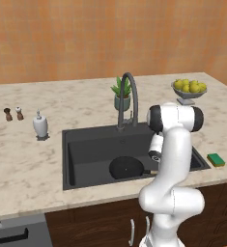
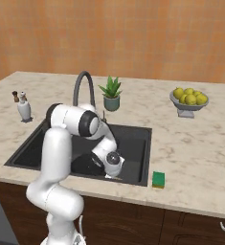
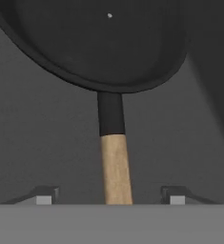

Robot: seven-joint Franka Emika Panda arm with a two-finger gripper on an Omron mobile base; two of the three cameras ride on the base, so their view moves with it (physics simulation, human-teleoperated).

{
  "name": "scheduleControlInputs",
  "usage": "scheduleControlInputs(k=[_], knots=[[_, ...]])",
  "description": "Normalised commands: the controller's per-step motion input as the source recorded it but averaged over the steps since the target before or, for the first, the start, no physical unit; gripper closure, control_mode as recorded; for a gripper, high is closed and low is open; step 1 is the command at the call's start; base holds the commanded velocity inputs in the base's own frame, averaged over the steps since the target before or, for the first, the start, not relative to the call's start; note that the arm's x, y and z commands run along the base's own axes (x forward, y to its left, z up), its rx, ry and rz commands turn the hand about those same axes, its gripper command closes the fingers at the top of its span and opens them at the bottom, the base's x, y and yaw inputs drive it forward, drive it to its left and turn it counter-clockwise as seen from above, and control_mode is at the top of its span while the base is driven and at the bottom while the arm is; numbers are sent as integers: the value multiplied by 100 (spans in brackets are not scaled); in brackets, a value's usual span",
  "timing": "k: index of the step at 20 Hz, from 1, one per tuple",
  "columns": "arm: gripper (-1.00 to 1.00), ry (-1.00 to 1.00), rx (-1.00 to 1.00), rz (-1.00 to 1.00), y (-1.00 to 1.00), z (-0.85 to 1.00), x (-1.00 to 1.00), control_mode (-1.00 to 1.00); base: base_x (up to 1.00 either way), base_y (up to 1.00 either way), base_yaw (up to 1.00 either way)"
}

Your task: Pick the pan and sponge and place them into the sink. Then turn on the water.

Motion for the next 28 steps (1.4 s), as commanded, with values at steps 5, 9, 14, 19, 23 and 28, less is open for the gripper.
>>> scheduleControlInputs(k=[5, 9, 14, 19, 23, 28], knots=[[-100, 5, 8, 3, -53, 97, 0, -100, 0, 0, 0], [-100, 0, 10, 4, -53, 100, 0, -100, 0, 0, 0], [-100, 6, 11, 2, -51, 100, 0, -100, 0, 0, 0], [-100, 19, 5, 1, -49, 100, 0, -100, 0, 0, 0], [-100, 6, 0, 0, -40, 100, -26, -100, 0, 0, 0], [-100, -3, 0, -4, -23, 100, -73, -100, 0, 0, 0]])
